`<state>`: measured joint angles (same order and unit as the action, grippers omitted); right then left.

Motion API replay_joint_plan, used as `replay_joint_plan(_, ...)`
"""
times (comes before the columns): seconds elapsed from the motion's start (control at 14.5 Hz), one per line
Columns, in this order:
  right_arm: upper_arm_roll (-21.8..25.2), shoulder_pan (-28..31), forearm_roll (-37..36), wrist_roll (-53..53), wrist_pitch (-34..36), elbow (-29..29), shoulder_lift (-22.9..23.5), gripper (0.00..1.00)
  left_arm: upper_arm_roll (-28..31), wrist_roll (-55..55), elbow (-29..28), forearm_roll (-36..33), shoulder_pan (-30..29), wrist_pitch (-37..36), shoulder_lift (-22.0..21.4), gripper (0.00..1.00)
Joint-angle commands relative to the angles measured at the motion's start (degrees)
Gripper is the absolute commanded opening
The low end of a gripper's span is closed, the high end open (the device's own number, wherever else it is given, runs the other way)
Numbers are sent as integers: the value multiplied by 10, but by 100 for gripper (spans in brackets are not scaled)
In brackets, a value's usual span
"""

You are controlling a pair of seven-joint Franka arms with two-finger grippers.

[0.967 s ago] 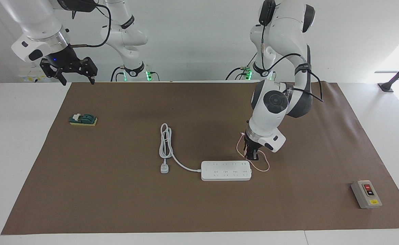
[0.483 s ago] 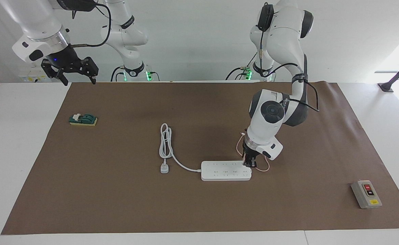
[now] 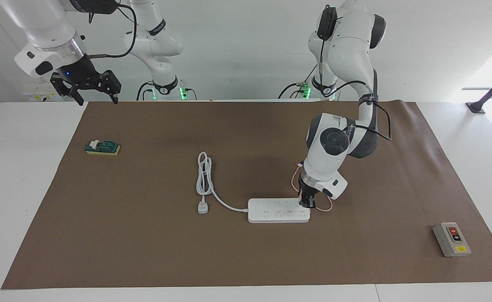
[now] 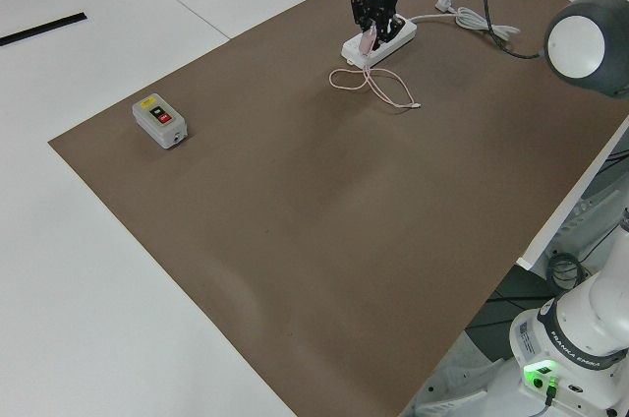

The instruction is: Plug charger into power strip

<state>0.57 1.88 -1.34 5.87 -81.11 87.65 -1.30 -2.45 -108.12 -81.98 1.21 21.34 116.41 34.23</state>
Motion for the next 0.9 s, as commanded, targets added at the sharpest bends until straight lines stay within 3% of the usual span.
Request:
replay_joint_plan(0.0,-4,10,10,-2,-6,17,-14,100,6,-11,20,-11,16,1,14,0)
replay_joint_plan(0.83,-4,9,10,-1,-5,17,-14,100,7,-11,20,-11,21,7,22,0)
